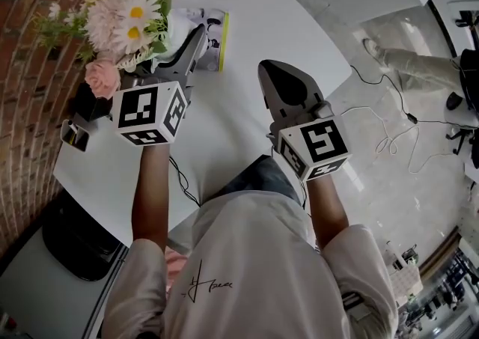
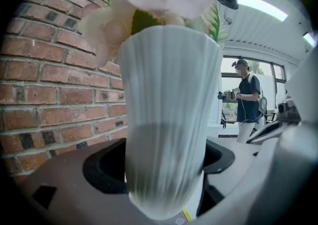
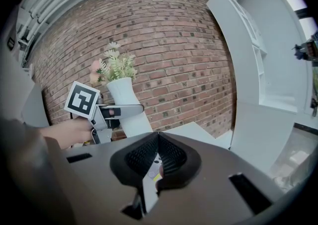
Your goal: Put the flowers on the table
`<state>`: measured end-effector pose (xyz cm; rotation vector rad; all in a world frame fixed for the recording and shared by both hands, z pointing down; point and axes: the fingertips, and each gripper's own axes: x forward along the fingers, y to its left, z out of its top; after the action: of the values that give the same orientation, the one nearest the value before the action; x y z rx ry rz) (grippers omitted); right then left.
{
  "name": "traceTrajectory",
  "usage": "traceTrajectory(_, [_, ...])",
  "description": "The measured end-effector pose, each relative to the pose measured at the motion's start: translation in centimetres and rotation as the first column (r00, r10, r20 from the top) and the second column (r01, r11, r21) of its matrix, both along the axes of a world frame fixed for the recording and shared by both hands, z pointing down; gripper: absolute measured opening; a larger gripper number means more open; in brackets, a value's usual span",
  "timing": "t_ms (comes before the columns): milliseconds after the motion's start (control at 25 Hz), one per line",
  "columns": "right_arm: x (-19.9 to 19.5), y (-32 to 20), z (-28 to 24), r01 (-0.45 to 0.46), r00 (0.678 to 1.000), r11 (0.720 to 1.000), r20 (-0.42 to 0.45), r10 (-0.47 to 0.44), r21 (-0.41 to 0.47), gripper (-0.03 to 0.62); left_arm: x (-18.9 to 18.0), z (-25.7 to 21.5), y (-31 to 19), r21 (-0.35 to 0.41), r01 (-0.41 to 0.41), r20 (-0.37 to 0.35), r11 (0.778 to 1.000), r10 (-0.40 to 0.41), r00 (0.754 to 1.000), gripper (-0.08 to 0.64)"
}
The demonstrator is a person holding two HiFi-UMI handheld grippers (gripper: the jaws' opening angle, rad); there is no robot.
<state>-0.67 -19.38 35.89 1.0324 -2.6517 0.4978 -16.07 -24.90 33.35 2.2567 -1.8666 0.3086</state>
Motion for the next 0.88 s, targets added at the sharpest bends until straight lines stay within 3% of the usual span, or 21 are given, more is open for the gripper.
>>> traceTrajectory(480, [-0.8,-4.1,1.0,-0.010,0.998,0.999,-0.069,0.013,0.041,0.025,-0.4,1.2,-3.9,-0.007,-0.008,-0.018,1.000,0.007,1.000,0.422])
traceTrajectory(880, [-2.8,-5.5,2.4,0.000,0.999,1.000,-0.034,0.000,0.003,0.025,-2.4,3.1,-6.5,-0.011,0.010,0.001,1.000,-0.010,1.000,0.422])
